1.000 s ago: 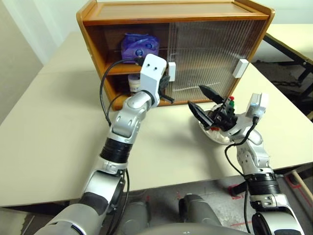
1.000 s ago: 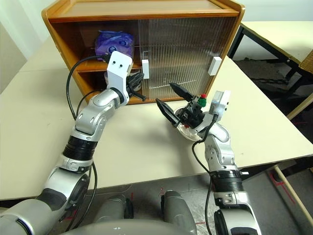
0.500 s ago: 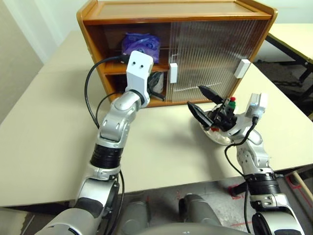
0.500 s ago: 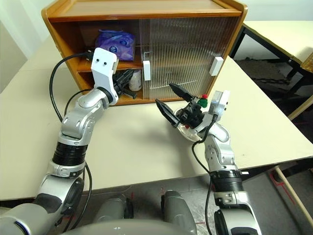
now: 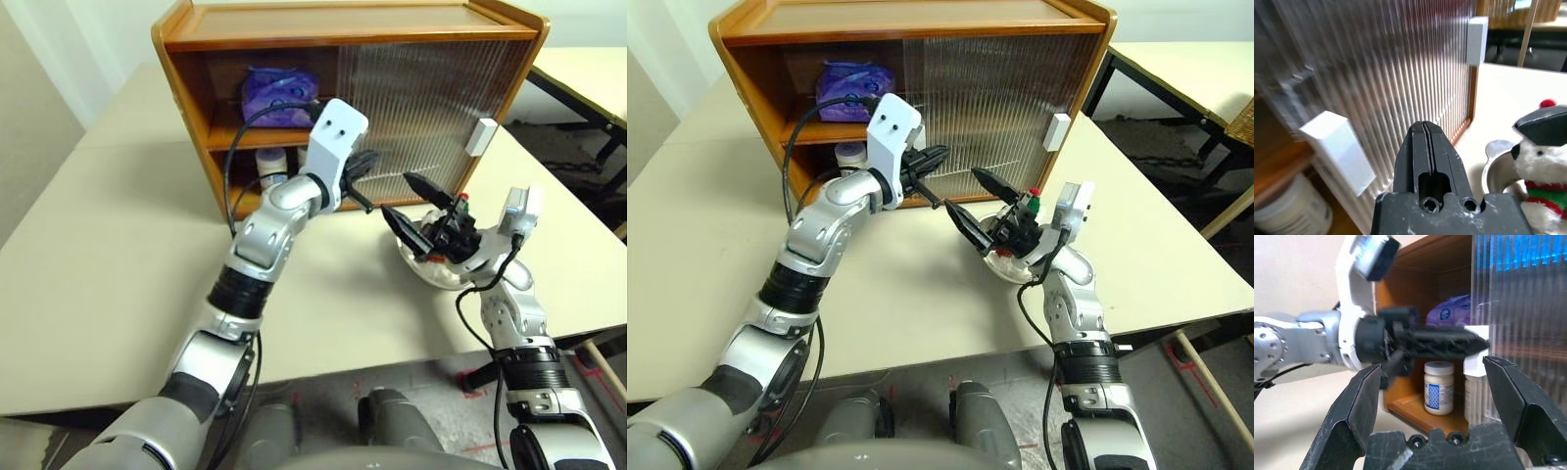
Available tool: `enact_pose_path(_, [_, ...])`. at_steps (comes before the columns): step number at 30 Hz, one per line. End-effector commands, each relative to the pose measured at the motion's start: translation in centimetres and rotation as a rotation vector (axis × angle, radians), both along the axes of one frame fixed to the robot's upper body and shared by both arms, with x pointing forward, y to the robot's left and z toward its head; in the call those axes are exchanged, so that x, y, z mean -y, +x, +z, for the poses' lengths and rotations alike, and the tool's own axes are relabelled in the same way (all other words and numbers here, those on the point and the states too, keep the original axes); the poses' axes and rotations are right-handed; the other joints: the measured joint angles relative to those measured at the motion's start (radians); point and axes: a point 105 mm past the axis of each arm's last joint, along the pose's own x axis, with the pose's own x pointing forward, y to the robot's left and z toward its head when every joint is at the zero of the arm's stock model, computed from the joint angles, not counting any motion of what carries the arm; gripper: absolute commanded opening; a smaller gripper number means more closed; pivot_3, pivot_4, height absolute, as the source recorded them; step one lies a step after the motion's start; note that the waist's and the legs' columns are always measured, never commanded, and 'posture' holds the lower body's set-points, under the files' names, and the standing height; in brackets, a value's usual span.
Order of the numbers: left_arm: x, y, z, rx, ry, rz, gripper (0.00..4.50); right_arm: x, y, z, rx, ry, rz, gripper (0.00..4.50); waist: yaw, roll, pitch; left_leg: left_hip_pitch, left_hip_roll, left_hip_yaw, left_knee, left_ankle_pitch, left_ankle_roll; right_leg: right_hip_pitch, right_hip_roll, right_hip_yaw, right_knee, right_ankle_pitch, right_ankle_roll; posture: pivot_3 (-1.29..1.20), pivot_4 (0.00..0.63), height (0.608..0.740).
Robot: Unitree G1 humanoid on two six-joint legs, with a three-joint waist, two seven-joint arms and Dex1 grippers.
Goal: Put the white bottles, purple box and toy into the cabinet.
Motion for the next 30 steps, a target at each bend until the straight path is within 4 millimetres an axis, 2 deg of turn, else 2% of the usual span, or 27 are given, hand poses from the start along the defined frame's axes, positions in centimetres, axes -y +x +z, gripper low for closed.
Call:
enact_pose_path(1, [0.1,0.9,-0.7,0.000,0.026,0.030,0.05,0.3,-0.2,0.1,0.016,0.004,-0.009,4.50,0.000,0.000,0.000,0.000,0.000,0.000,0.000,0.000,0.000,0.000,0.000,0.000,0.000,0.000,0.000,0.04,0.000,0.740])
enact_pose_path(7, [-1.7,2.1,-0.6,0.002,0.010,0.156,0.05,-0.4,-0.2,0.3,0.020,0.018,-0.006,4.50,-0.001,0.000,0.000,-0.001,0.000,0.000,0.000,0.000,0.000,-0.001,-0.001,0.000,0.000,0.000,-0.001,0.03,0.000,0.740])
enact_pose_path(19, [-3.9,1.9,-0.4,0.003,-0.052,0.274,0.05,-1.1,-0.2,0.3,0.018,0.005,0.031,4.50,0.000,0.000,0.000,0.000,0.000,0.000,0.000,0.000,0.000,-0.001,-0.001,0.000,0.002,0.001,-0.001,0.07,0.000,0.740])
enact_pose_path(30, [-7.4,2.2,-0.6,0.009,-0.048,0.397,0.05,-1.2,-0.3,0.2,0.014,0.006,0.041,4.50,0.000,0.000,0.000,0.001,0.000,0.000,0.000,-0.002,-0.003,0.000,-0.001,0.000,0.002,0.002,0.000,0.08,0.000,0.740])
